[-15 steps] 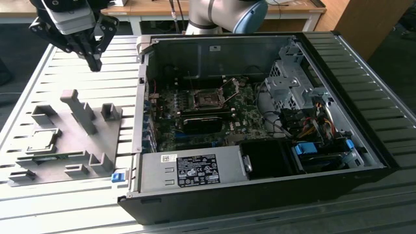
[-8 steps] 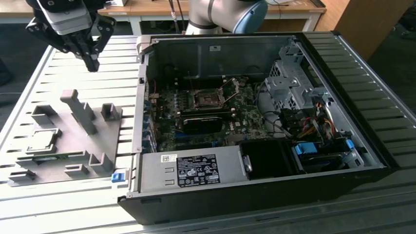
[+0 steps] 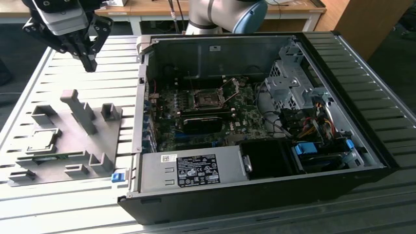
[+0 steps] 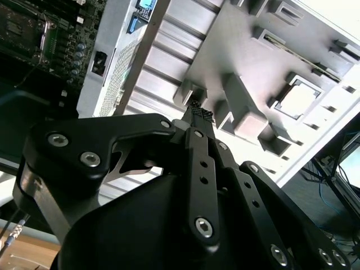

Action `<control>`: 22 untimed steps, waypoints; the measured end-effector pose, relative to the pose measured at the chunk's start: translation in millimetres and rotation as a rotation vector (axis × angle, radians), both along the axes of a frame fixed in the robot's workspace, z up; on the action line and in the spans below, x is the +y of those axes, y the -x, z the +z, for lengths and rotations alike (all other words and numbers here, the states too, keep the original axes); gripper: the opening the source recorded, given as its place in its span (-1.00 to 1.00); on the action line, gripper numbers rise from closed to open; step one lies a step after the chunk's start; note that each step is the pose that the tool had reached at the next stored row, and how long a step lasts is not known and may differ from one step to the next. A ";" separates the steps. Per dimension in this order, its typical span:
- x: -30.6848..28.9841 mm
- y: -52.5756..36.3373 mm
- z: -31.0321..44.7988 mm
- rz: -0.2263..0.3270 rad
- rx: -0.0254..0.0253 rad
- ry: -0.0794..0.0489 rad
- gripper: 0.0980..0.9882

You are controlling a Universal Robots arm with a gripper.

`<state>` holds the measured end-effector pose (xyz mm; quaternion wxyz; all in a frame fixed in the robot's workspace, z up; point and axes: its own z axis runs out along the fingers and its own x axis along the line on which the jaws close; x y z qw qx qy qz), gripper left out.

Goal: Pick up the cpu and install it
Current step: 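Reach for the cpu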

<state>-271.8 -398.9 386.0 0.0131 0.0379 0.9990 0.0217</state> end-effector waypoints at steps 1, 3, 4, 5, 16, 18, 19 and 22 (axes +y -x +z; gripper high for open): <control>0.0 0.6 0.0 0.000 0.0000 0.000 -0.98; 0.0 1.8 -0.1 0.000 0.0000 0.000 -0.98; 0.0 2.6 -0.1 0.000 0.0001 0.000 -0.98; 0.0 3.2 -0.2 0.000 0.0000 0.000 -0.98; 0.0 9.0 -0.4 0.000 0.0000 0.000 -0.98; 0.0 9.9 -0.4 0.000 0.0000 0.000 -0.98; 0.0 10.4 -0.5 0.000 0.0000 0.000 -0.98; 0.0 11.9 -0.5 0.000 0.0001 0.000 -0.98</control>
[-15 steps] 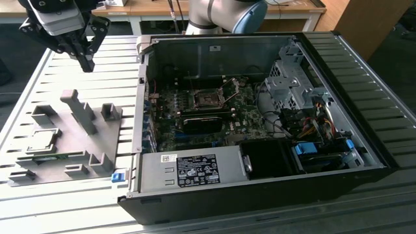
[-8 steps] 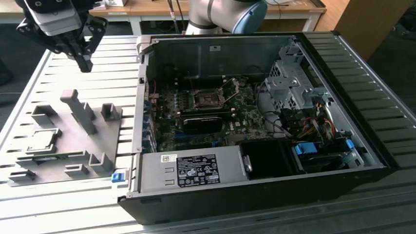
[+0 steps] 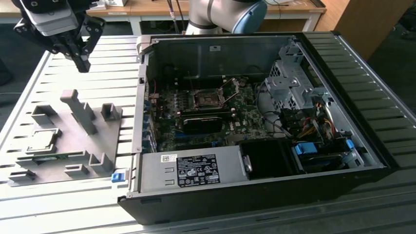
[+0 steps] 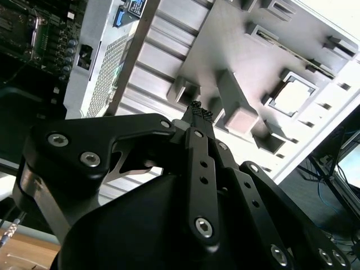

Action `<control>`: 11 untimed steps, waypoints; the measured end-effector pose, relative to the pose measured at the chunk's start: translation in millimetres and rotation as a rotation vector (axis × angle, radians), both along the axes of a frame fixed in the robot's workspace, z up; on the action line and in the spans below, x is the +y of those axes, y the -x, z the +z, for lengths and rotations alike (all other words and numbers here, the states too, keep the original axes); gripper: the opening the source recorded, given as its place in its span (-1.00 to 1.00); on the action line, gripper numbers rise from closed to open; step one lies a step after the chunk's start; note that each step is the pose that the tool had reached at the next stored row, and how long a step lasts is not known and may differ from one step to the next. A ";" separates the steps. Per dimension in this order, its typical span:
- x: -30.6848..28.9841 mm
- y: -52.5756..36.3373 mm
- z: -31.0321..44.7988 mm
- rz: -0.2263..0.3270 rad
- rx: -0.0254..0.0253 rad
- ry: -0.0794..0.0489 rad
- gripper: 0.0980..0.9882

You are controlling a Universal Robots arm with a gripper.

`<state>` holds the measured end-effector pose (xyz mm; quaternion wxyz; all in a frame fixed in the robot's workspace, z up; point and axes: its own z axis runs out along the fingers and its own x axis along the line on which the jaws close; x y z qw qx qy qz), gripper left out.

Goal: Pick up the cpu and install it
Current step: 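Reach for the cpu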

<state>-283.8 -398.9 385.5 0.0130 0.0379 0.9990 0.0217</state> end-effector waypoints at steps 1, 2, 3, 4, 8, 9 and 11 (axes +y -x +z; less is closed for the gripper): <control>0.0 0.5 0.0 0.000 -0.0001 0.000 -0.98; 0.0 1.1 -0.1 0.000 -0.0001 0.000 -0.98; 0.0 1.7 -0.1 0.000 0.0000 0.000 -0.98; 0.0 2.3 -0.1 0.000 0.0000 0.000 -0.98; 0.0 4.2 -0.3 0.000 0.0000 0.000 -0.98; 0.0 4.7 -0.2 0.000 0.0001 0.000 -0.98; 0.0 5.6 -0.4 0.000 0.0000 0.000 -0.98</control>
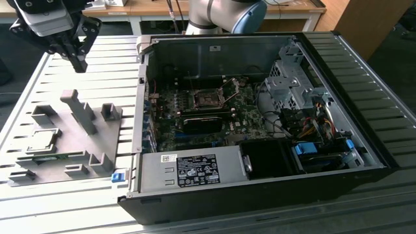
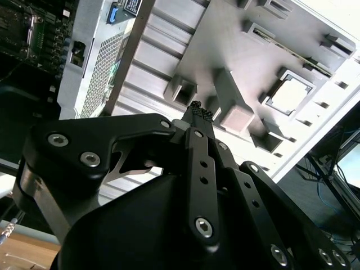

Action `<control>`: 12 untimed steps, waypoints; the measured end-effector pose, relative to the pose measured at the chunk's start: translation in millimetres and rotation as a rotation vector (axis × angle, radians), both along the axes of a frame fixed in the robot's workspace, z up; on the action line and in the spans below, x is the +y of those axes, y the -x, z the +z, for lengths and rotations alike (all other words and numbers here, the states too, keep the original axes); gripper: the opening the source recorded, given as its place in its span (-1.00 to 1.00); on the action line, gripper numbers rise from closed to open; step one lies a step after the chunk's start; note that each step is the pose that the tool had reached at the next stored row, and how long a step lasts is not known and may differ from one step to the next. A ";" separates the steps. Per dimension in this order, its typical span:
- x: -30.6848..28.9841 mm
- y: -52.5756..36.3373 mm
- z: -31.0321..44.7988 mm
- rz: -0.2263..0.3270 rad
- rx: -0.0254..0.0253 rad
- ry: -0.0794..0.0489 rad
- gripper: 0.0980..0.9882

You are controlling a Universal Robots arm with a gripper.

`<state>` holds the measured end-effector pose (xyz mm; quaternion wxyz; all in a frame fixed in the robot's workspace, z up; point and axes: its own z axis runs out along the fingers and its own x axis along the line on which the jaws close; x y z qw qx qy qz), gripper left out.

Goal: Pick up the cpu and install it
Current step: 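Reach for the cpu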

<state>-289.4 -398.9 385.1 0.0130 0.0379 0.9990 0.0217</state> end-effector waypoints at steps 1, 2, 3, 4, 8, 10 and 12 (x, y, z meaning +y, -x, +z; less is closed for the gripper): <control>0.0 0.5 0.0 0.000 0.0001 0.000 -0.98; 0.0 1.0 0.0 0.000 0.0002 0.000 -0.98; 0.0 1.5 -0.1 0.000 0.0001 0.000 -0.98; 0.0 2.0 -0.1 0.000 0.0001 0.000 -0.98; 0.0 4.4 -0.3 0.000 0.0001 0.000 -0.98; 0.0 5.5 -0.4 0.000 0.0002 0.000 -0.98; 0.0 6.6 -0.5 0.000 0.0002 0.000 -0.98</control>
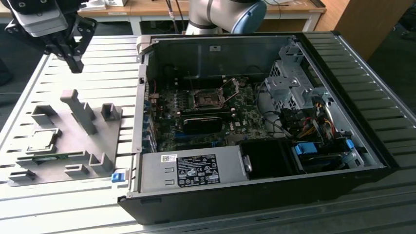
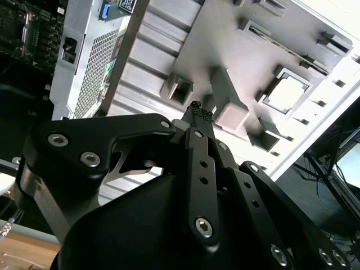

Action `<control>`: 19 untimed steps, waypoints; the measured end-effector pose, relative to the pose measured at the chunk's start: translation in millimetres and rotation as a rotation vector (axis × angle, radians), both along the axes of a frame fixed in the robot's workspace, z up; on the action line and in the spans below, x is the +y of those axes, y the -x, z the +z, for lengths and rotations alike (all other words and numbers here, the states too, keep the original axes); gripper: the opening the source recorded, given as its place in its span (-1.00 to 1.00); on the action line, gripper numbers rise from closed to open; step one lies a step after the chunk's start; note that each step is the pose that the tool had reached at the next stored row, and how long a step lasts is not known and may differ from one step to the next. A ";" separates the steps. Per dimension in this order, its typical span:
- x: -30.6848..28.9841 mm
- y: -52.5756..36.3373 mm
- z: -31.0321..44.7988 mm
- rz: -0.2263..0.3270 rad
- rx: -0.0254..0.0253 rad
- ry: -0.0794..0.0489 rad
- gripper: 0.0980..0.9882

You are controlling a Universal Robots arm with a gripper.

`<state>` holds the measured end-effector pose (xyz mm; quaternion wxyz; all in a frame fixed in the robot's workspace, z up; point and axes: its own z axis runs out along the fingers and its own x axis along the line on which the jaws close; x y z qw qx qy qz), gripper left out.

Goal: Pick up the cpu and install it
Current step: 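Reach for the cpu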

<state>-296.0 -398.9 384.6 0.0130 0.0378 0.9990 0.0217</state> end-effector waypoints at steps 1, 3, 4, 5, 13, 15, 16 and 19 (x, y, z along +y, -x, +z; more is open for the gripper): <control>0.0 0.6 0.0 0.000 0.0000 0.000 -0.98; 0.0 1.8 -0.2 0.000 0.0000 0.000 -0.98; 0.0 2.3 -0.2 0.000 0.0001 0.000 -0.98; 0.0 2.9 -0.3 0.000 0.0001 0.000 -0.98; 0.0 7.3 -0.6 0.000 0.0002 0.000 -0.98; 0.0 8.5 -0.7 0.000 0.0003 0.000 -0.98; 0.0 9.0 -0.8 0.000 0.0003 0.000 -0.98; 0.0 10.6 -0.9 0.000 0.0003 0.000 -0.98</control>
